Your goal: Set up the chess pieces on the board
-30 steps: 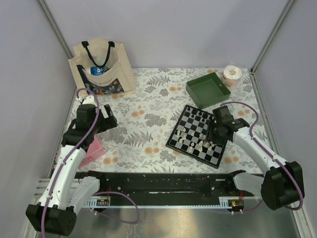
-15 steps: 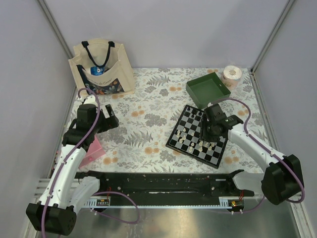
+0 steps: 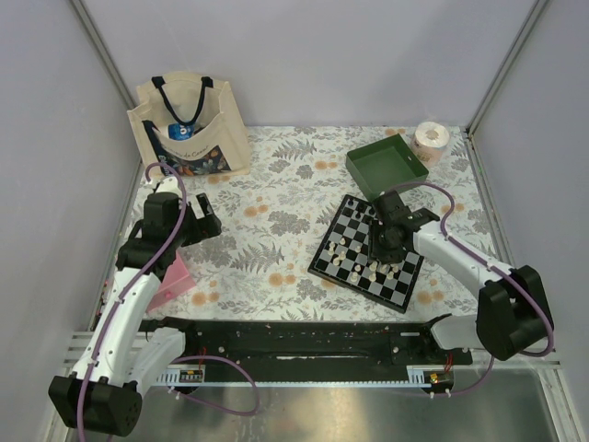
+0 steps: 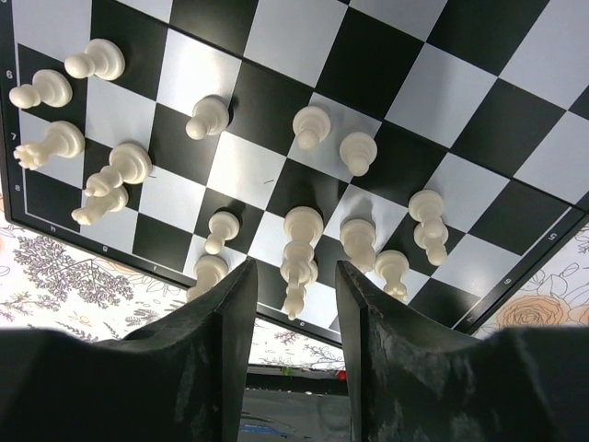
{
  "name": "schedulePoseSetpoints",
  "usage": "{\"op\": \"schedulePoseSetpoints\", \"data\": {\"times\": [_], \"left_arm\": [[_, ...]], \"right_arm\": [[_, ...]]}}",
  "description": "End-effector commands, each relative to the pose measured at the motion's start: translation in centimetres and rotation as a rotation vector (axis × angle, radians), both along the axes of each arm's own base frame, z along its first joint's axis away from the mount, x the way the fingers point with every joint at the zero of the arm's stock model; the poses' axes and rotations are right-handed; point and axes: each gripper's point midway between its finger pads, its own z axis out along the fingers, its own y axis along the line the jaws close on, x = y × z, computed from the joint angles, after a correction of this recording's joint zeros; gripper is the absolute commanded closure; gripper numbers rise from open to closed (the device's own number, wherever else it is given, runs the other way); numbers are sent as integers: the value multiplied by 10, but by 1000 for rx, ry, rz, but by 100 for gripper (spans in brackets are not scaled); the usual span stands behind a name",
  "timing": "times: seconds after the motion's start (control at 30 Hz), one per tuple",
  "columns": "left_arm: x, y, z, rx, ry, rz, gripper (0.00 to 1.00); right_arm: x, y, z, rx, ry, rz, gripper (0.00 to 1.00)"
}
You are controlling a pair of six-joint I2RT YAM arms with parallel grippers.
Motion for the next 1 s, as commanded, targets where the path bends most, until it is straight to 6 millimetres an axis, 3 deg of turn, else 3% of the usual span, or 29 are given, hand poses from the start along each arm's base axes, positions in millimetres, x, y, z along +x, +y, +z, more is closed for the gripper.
{"op": "schedulePoseSetpoints", "data": {"times": [0.0,0.53,0.63,0.83,0.97], "left_arm": [[6,-3,5,-6,-34,-17,1],[7,-3,6,-4,-36,-19,1],[7,-3,6,-4,-36,-17,1],[7,-5,5,-8,-31,-25,1],[7,-5,5,-10,-31,-24,1]], "right_arm": [[18,6,8,-2,-59,10,52],[14,5,0,-22,-19,22,62],[13,6,-1,-16,-13,26,68],[16,8,10,-8,-36,25,86],[20,6,28,-7,-78,19,88]]}}
